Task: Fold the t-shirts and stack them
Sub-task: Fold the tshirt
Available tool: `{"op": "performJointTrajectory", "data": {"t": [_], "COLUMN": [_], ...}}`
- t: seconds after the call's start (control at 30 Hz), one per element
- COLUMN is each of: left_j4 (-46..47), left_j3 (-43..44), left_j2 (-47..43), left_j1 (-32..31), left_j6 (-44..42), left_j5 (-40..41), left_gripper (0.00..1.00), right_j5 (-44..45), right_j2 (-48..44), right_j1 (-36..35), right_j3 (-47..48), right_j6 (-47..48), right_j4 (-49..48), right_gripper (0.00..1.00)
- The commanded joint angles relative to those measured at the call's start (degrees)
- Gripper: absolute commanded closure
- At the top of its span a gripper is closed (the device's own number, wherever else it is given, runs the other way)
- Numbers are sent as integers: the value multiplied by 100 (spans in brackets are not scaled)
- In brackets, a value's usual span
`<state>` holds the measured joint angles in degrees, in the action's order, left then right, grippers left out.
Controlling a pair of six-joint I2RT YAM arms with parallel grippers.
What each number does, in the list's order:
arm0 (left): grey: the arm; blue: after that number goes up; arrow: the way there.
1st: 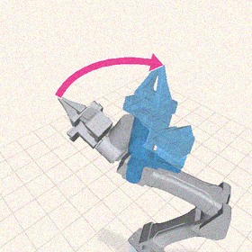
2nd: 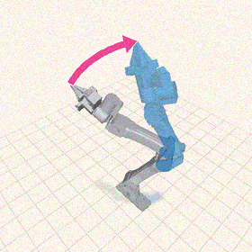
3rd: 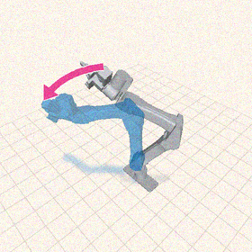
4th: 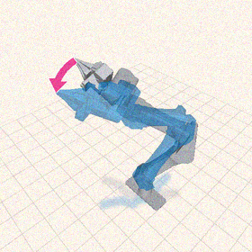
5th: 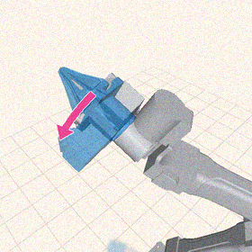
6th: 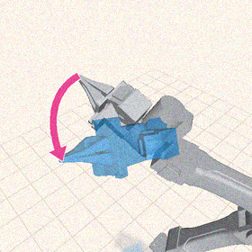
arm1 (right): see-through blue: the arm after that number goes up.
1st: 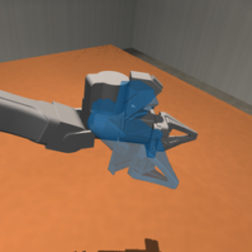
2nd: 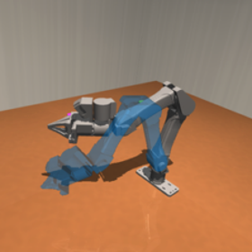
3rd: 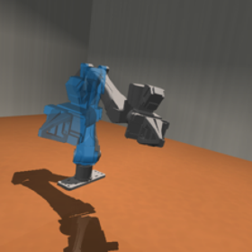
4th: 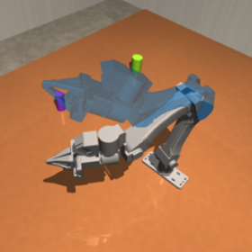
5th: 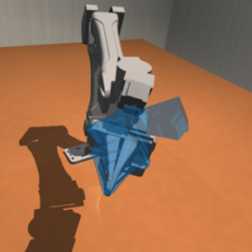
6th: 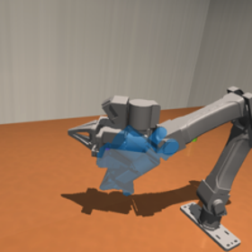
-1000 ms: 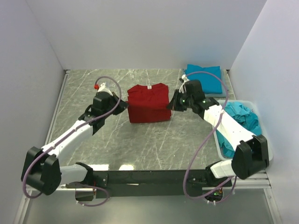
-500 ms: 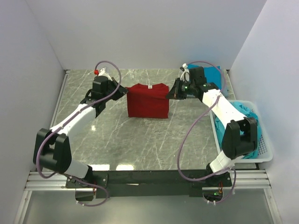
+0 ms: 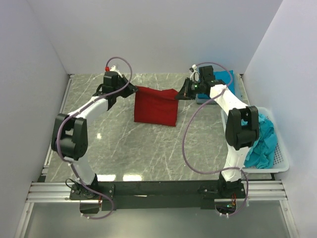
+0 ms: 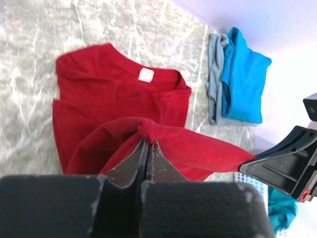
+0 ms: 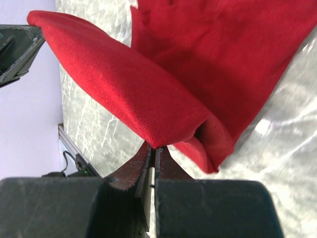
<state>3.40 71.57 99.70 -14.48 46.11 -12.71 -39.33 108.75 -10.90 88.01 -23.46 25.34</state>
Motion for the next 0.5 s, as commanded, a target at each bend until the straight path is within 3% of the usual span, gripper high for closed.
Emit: {"op": "performJointTrajectory", "data": {"t": [0.0,0.47], "left_j4": [469,706], "left_j3": [533,1815], "left_j2": [303,2061], "left_j1": [129,279], "left_j6": [-190,-339], "left_j5": [-30,-337], "left_gripper": [100,100], "right_j5": [-154,31], "right_j2": [365,2273], "right_j1": [131,307], "right_j3": [533,2299], "right_j6": [44,-132], "right_j4": [-38,-231], "right_gripper": [100,99]}}
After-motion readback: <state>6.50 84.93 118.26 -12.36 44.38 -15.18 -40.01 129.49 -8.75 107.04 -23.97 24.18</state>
